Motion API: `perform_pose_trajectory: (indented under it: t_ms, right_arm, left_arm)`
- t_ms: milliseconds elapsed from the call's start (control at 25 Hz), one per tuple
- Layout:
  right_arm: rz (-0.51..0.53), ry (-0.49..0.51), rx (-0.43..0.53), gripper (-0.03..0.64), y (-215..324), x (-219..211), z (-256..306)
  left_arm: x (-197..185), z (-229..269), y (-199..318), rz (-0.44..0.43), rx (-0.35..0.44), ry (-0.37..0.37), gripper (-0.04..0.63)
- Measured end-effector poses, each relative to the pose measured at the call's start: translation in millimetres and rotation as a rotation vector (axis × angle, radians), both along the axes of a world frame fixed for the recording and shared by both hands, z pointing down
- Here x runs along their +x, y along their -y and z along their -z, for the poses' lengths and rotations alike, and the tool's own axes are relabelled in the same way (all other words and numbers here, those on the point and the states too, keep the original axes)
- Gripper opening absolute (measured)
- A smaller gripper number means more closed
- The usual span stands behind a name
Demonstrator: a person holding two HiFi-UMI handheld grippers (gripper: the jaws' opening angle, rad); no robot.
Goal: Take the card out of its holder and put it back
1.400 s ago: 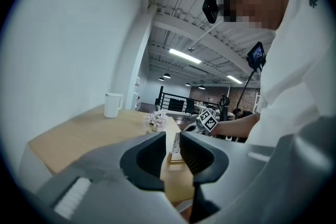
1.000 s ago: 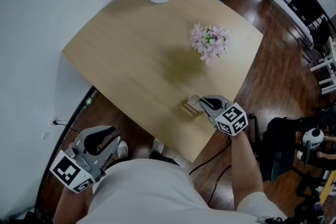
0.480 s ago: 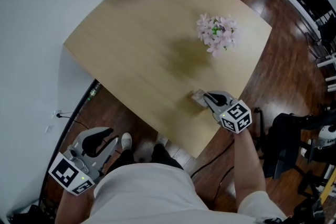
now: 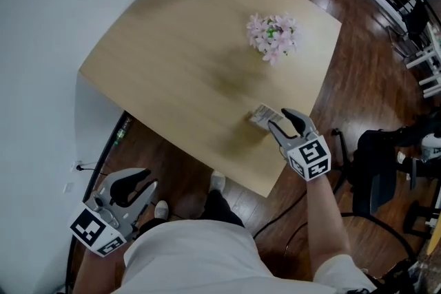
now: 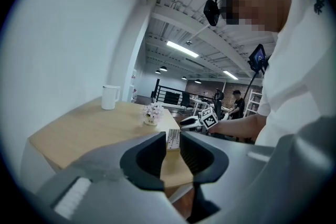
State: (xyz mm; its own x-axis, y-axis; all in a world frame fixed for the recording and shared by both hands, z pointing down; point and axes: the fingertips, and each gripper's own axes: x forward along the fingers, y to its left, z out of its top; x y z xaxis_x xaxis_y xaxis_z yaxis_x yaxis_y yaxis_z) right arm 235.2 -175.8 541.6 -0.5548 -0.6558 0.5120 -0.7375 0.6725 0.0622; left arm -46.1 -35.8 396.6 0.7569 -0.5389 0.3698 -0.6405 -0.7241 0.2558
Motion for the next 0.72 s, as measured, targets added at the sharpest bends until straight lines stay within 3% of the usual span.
perform_pose_trajectory:
  t_ms: [240, 520, 720]
  right_arm:
    - [-0.169, -0.022, 0.07, 0.195, -86, -35, 48]
    - [-0.271, 0.032, 0.064, 0.195, -245, -166, 69]
    - [-0.374, 0.052, 0.024, 0.195, -353, -239, 78]
  left_arm:
    - [-42, 9, -30, -0.133, 0.058, -0.042, 0.091]
    - [-132, -3, -97, -0.273, 0.102, -0.077, 0.09]
    - [-178, -9, -152, -0.379, 0.089, -0.092, 0.089]
